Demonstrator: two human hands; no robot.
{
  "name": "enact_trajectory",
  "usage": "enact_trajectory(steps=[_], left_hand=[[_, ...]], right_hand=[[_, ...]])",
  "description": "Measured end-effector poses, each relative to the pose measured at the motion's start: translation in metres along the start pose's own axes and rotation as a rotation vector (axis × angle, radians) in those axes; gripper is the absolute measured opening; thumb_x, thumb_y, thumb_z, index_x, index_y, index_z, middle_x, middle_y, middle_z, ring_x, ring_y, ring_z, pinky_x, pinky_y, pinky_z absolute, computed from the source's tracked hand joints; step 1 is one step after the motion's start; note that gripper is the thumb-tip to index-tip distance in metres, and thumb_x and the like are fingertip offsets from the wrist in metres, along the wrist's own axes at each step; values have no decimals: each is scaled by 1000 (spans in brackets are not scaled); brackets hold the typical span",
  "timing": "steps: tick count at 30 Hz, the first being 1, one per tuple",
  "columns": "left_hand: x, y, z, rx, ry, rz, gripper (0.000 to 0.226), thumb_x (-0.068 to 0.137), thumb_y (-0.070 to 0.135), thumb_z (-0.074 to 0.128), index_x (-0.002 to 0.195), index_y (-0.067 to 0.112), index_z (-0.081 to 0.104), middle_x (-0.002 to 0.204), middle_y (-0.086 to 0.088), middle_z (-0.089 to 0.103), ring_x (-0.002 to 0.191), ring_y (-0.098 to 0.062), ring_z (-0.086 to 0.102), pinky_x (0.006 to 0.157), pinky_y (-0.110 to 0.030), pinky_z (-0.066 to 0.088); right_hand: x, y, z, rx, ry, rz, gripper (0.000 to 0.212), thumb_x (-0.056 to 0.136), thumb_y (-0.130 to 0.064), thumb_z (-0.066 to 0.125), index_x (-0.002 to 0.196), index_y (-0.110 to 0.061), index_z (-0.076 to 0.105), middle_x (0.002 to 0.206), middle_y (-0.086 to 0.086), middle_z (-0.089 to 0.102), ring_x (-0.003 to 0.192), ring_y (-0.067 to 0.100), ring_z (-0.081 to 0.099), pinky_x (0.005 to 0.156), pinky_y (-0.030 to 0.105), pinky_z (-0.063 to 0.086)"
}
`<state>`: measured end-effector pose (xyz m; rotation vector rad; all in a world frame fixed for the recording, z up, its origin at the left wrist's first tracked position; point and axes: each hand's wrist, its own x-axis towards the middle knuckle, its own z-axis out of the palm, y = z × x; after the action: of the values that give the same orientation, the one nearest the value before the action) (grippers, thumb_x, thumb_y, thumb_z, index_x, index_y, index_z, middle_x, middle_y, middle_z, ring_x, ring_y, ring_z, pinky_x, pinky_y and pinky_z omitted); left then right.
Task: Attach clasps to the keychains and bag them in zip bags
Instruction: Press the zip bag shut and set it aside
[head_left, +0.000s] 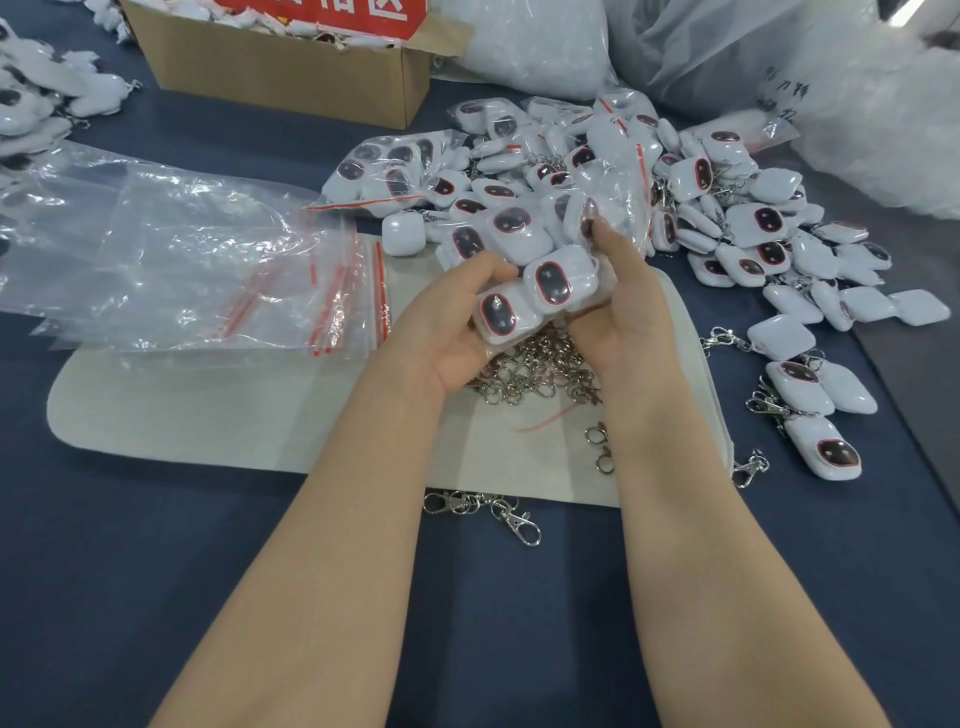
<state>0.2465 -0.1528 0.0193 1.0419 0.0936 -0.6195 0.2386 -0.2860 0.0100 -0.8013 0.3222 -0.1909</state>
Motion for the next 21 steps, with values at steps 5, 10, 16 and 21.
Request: enact_trajectory(steps=[5, 10, 16, 21], left_hand=[[4, -2, -1, 1, 42, 25, 11, 89, 5, 50, 85, 10, 58, 80, -9, 62, 73, -19, 60, 70, -30, 54], [4, -4, 1, 19, 66, 68, 10, 90, 5, 53, 88, 12, 60, 74, -4, 64, 61, -12, 61, 52, -20, 49], [2, -2, 1, 18, 21, 79, 7, 89, 8, 55, 91, 11, 60, 78, -5, 65, 65, -14, 61, 58, -24, 49], [-1, -6, 5, 338, -5, 197, 41, 82, 19, 70, 121, 10, 58, 112, -5, 69, 103, -23, 65, 89, -40, 50]], right_hand=[[-2, 0, 1, 14, -45, -12, 20, 98, -16, 52, 109, -6, 63, 96, 11, 71, 86, 24, 68, 84, 40, 53], [-3, -1, 2, 42, -53, -14, 21, 97, -16, 53, 111, -5, 64, 103, 15, 70, 93, 27, 67, 93, 44, 50], [-4, -1, 2, 38, -49, -10, 21, 96, -15, 54, 110, -3, 64, 108, 16, 69, 98, 29, 66, 100, 47, 47], [-4, 0, 1, 24, -14, -13, 23, 96, -12, 53, 116, -2, 61, 108, 17, 68, 96, 30, 66, 99, 48, 49]])
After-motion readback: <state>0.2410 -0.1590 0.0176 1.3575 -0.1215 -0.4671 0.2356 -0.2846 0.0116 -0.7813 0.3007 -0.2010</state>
